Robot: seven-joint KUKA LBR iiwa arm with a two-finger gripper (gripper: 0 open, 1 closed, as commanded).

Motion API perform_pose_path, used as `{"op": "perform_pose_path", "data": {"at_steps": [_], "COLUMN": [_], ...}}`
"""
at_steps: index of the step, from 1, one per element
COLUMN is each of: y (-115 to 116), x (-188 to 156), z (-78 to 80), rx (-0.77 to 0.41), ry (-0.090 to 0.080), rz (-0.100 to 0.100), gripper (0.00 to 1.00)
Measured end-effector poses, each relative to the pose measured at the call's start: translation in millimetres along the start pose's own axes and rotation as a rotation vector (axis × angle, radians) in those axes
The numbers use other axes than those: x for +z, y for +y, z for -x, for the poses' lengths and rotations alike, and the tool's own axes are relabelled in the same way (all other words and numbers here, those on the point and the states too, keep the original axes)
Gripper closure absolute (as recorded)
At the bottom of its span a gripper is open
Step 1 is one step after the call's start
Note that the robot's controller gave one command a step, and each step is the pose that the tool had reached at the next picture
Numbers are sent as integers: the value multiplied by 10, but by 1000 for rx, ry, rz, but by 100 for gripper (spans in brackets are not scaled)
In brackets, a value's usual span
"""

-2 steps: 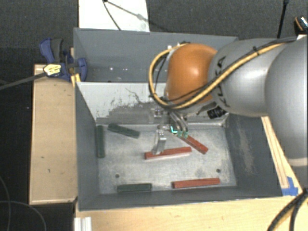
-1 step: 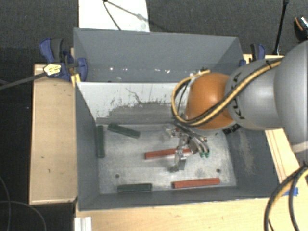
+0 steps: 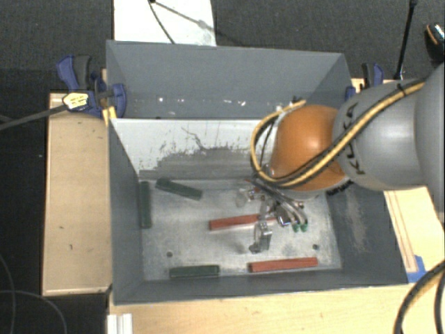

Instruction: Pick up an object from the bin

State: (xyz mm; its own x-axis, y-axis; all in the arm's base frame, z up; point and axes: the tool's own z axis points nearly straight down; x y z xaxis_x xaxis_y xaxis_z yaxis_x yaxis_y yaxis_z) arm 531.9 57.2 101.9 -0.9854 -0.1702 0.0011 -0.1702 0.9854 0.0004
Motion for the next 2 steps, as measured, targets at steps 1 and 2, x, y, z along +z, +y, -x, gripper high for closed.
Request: {"op": "perform_pose_path", "data": {"at_steps": [1, 2], "y": [-76, -2], "x": [13, 335], "z": [-39, -67], "rx": [184, 189], "ry": [3, 4], "rz": [0, 1], "gripper": [0, 0]}}
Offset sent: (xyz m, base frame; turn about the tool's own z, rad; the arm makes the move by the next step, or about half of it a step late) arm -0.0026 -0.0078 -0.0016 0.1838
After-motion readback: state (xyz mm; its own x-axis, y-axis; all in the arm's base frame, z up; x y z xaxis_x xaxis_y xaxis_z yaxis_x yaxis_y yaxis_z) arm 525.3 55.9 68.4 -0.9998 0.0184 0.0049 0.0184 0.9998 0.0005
